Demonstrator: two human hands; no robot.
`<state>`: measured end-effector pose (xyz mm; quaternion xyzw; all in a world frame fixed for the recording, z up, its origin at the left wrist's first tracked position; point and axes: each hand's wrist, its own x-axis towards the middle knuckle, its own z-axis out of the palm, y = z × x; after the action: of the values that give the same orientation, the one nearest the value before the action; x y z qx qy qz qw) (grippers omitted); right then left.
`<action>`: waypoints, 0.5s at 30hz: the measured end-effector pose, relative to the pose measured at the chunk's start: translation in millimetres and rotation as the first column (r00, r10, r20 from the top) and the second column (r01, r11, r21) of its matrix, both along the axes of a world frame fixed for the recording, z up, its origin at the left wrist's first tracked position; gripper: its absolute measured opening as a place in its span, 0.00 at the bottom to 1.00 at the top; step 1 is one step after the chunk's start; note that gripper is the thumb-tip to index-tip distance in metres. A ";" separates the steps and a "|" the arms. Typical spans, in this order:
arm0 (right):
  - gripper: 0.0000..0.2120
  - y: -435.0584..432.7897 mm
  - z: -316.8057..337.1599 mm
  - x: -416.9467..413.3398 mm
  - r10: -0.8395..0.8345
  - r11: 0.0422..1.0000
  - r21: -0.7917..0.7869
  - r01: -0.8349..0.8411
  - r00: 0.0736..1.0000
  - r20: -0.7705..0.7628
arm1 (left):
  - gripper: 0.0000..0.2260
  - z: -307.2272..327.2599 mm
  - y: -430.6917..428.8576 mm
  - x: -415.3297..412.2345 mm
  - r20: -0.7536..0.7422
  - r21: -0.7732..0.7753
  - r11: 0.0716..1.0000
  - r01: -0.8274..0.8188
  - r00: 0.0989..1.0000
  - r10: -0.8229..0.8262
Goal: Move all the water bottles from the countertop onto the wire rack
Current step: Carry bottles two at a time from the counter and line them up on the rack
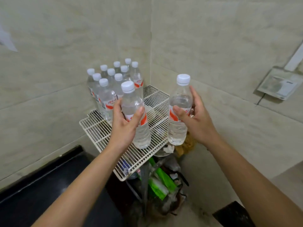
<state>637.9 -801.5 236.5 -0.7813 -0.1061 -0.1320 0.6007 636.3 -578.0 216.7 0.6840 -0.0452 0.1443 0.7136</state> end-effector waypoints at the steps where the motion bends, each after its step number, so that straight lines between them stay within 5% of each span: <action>1: 0.41 -4.0 -3.9 15.3 0.014 1.000 -0.016 -0.015 1.000 -0.016 | 0.32 -3.1 -3.5 11.4 -0.010 0.012 1.000 -0.003 1.000 0.003; 10: 0.27 -18.7 -33.4 166.2 0.314 0.939 -0.110 -0.326 0.943 -0.112 | 0.32 -27.8 -43.4 96.2 -0.101 0.040 0.984 -0.175 0.979 0.178; 15: 0.33 -17.8 -49.2 244.9 0.522 0.845 -0.054 -0.532 0.842 -0.136 | 0.32 -30.0 -61.0 128.2 -0.147 0.127 0.948 -0.291 0.940 0.308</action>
<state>882.8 -819.3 187.3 -0.7545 -0.2873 0.0888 0.5833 764.6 -639.0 186.7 0.7284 0.1114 0.1918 0.6483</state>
